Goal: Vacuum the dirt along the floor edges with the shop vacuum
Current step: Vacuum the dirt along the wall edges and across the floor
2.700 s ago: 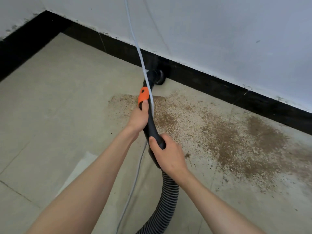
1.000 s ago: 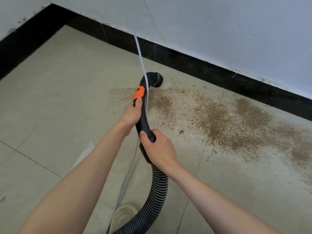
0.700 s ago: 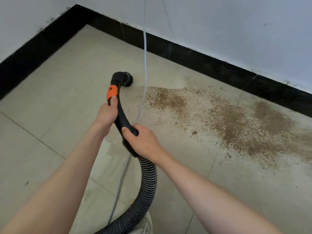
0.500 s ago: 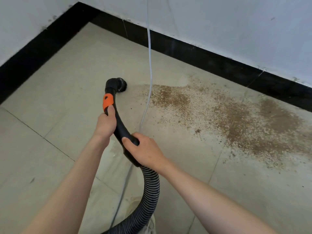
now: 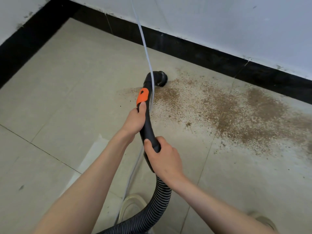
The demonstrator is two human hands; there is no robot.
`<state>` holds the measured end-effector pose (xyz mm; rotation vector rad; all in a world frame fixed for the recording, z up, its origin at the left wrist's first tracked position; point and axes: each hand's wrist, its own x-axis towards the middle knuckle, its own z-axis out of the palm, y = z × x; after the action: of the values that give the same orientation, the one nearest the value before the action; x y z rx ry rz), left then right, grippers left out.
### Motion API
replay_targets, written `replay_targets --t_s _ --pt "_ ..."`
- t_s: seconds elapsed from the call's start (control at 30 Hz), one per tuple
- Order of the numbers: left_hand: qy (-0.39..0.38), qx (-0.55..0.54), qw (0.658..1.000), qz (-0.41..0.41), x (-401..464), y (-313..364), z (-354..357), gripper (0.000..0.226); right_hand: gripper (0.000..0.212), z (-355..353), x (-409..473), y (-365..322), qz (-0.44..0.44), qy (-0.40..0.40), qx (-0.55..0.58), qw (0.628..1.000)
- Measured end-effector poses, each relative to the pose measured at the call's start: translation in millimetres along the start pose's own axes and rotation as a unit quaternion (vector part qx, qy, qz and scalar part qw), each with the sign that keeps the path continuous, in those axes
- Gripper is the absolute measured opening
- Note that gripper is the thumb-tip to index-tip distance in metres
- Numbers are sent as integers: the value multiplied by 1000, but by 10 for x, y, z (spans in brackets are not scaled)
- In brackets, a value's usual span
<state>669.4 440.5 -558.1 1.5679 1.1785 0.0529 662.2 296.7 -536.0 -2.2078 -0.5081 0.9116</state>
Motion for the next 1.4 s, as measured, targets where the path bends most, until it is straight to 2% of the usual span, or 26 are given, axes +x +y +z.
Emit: replay_targets --t_s 0.2,0.33,0.53,0.67,0.8,1.07,1.2,1.27,1.4 --pt "-62 12 998 8 -1 86 110 49 28 -52 -55 -15 19 22 7 1000" --pt "-35 11 999 3 18 70 3 45 30 37 -15 -95 13 0 30 999" --pt "88 -24 995 -43 -7 -171 -516 50 33 266 114 -269 -43 -117 5 992" --pt "132 -2 990 -47 -67 -315 -762 49 34 439 115 -369 -54 -209 32 976" --pt "171 27 984 -42 -146 -408 -897 48 38 548 82 -416 -52 -259 61 963" --pt "139 -49 987 -66 -285 -599 -1056 48 45 662 122 -394 -61 -339 44 938" --pt "110 -39 992 -58 -347 -633 -1039 46 43 604 200 -354 -11 -396 70 916" --pt "98 -35 993 -60 -371 -629 -998 40 37 552 267 -341 23 -390 95 916" --pt "102 -28 992 -63 -373 -599 -957 40 31 559 593 -425 74 -246 160 953"
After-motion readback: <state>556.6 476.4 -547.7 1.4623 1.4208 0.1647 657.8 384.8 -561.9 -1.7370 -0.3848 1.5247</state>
